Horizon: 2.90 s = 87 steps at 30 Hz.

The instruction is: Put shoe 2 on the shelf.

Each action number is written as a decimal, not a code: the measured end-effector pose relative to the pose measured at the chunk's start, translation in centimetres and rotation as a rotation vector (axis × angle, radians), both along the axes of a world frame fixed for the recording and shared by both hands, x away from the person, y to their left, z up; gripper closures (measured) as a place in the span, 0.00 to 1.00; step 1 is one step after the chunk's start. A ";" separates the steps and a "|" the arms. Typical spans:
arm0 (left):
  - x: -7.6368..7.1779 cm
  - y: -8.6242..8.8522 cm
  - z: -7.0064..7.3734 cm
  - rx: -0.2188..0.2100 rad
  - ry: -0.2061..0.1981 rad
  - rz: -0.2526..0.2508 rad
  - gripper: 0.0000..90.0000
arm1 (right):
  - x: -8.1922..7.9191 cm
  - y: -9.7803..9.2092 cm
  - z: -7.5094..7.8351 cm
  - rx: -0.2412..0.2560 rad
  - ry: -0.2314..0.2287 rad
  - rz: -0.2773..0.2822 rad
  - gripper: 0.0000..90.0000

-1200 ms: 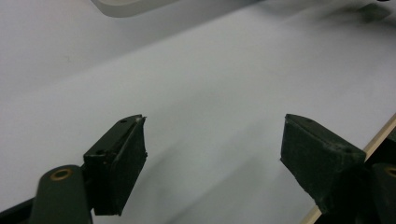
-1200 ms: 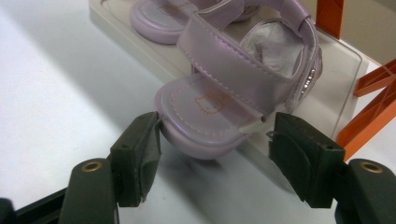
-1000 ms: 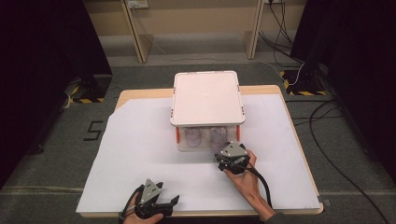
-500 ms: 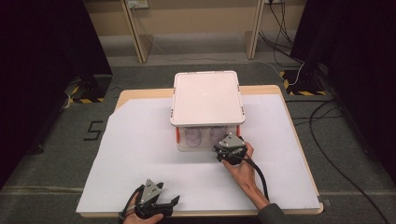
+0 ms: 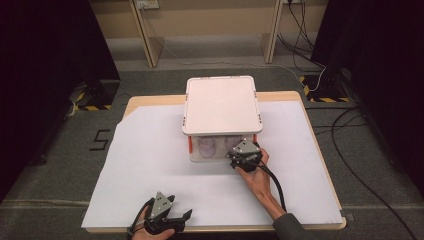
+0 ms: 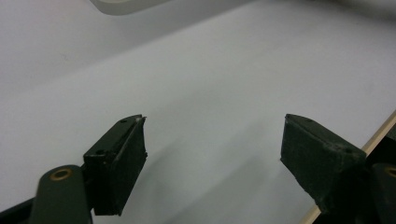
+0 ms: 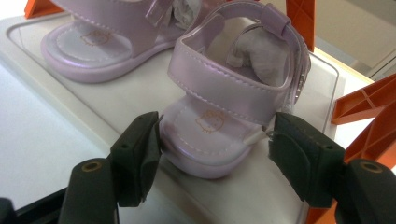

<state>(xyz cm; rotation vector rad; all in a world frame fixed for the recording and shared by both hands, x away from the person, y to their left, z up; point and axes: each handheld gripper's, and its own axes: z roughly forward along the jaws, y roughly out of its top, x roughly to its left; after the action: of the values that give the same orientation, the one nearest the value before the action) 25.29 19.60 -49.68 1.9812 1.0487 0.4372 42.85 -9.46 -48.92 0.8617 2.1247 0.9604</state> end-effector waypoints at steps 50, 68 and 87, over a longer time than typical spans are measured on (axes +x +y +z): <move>0.0 0.3 0.2 0.001 -0.009 0.009 0.24 | -8.7 -4.4 3.0 0.266 0.154 0.140 0.24; 0.0 0.2 0.1 0.004 -0.006 0.008 0.24 | -11.9 -7.3 2.3 0.290 0.197 0.144 0.21; 0.0 0.2 0.1 0.002 -0.006 0.002 0.24 | -14.9 -9.7 1.6 0.290 0.241 0.146 0.18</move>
<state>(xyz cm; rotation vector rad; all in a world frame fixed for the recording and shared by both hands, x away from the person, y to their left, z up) 25.28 19.78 -49.56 1.9792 1.0472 0.4450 27.98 -19.11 -47.33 1.0169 2.3117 1.3228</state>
